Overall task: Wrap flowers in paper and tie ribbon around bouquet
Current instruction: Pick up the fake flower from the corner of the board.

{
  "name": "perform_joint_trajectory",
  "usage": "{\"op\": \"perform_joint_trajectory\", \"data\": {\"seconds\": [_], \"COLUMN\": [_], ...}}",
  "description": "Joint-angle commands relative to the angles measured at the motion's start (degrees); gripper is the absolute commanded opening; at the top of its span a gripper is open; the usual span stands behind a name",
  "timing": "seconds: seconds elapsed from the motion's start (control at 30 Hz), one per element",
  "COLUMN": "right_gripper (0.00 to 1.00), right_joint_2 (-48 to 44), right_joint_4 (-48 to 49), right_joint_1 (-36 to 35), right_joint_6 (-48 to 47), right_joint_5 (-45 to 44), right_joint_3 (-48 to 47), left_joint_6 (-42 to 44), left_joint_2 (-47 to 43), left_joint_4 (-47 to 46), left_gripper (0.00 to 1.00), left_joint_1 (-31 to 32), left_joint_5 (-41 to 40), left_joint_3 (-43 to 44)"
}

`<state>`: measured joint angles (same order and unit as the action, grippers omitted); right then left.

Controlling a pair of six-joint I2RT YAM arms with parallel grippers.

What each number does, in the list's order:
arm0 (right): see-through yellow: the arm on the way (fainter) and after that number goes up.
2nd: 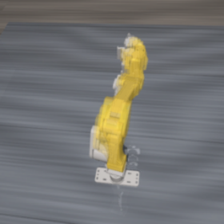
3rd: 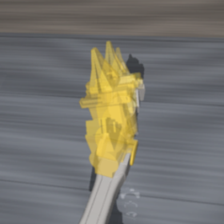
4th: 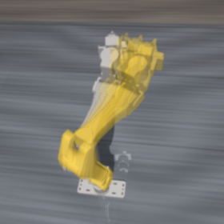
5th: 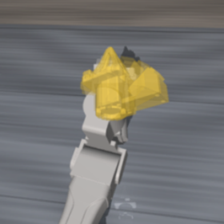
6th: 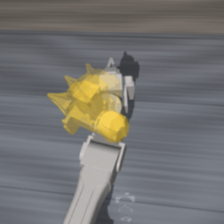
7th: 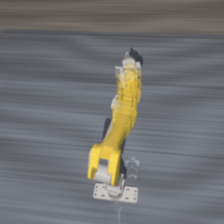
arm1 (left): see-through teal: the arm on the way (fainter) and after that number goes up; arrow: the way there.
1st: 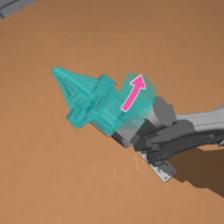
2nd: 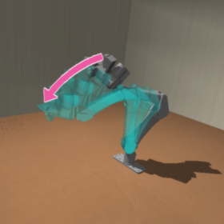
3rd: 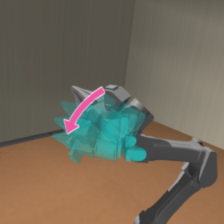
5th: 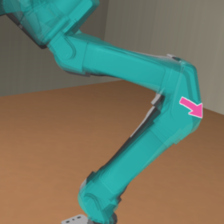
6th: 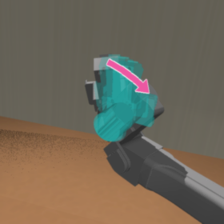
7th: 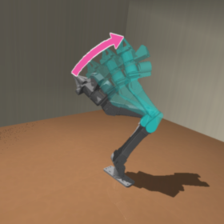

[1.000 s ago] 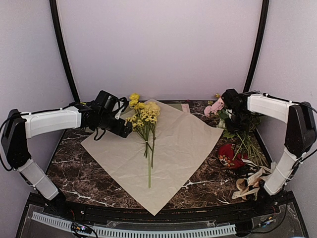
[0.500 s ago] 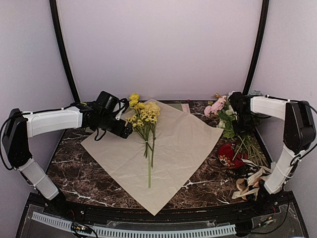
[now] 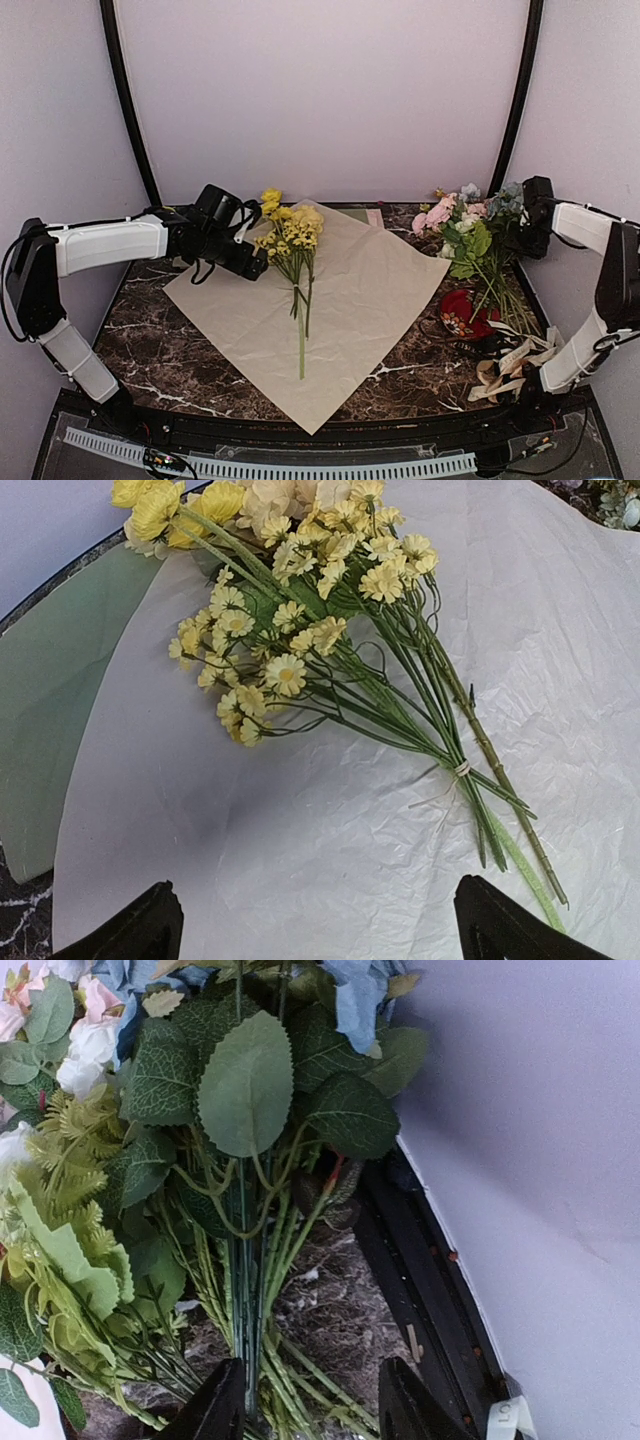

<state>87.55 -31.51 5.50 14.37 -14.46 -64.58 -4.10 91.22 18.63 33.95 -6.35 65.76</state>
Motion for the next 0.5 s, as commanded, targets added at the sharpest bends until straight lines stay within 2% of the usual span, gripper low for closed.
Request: {"op": "perform_joint_trajectory", "data": {"seconds": [0.0, 0.17, 0.27, 0.47], "right_gripper": [0.47, 0.48, 0.44, 0.21], "right_joint_2": [3.1, 8.9, 11.1, 13.5], "right_joint_4": [8.2, 9.5, 10.8, 10.5], "right_joint_1": [2.5, 4.8, 4.9, 4.9], "right_joint_6": [2.3, 2.8, 2.8, 1.5], "right_joint_5": [8.7, 11.9, 14.0, 14.3], "right_joint_3": [0.8, -0.7, -1.0, -1.1], "left_joint_6": [0.1, 0.4, 0.5, 0.7], "left_joint_2": [0.4, 0.4, 0.6, 1.2], "left_joint_4": [1.4, 1.3, 1.3, 1.6], "left_gripper": [0.98, 0.98, 0.98, 0.98], "left_joint_1": [-0.3, -0.3, -0.3, -0.3], "left_joint_5": [0.6, -0.6, -0.3, -0.6], "left_joint_3": [2.0, 1.8, 1.8, 2.1]}}
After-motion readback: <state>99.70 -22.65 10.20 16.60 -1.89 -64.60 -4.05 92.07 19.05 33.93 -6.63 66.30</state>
